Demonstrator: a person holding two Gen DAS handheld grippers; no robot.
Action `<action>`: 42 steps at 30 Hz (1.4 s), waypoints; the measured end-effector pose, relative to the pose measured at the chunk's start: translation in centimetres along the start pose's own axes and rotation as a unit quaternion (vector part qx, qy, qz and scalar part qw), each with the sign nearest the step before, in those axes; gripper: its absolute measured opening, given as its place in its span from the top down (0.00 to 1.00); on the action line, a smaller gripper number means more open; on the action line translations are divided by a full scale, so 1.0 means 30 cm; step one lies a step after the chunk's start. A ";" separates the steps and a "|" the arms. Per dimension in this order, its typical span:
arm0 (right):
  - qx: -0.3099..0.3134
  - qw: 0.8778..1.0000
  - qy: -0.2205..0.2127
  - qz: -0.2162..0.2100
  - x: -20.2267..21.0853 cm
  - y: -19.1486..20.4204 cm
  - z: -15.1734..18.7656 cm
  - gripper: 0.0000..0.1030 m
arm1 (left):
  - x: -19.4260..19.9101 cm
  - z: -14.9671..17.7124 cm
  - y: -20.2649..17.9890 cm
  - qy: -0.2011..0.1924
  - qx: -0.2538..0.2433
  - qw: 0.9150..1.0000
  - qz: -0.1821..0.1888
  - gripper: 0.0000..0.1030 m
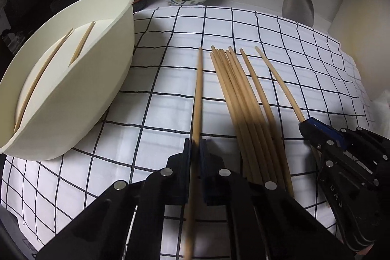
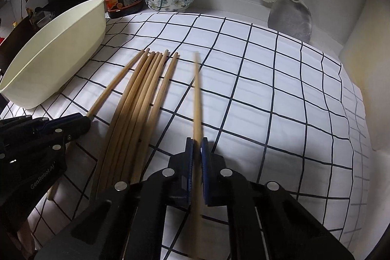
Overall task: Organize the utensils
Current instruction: 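Close the right gripper on another wooden chopstick and lift it, then carry the chopstick in the right gripper into the white basin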
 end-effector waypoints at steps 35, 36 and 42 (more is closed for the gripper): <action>-0.051 0.990 -0.068 -0.117 0.312 0.498 -0.324 0.94 | 0.379 -0.176 0.679 -0.053 0.024 0.998 0.028 0.93; -0.047 0.989 -0.065 -0.122 0.298 0.536 -0.350 0.94 | 0.369 -0.186 0.710 -0.050 0.028 0.998 0.027 0.93; -0.034 0.990 -0.036 -0.130 0.195 0.709 -0.454 0.94 | 0.281 -0.224 0.820 -0.033 0.039 0.998 0.035 0.93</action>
Point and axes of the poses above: each gripper's, at about its wrist camera, not at the fingertips, and x roughly against the way its jaws point, y to its left, z to its underside, the point moved 7 cm from there along -x, roughly the way its jaws point, and after that the axes turned 13 degrees about y, right-handed, at the moved point
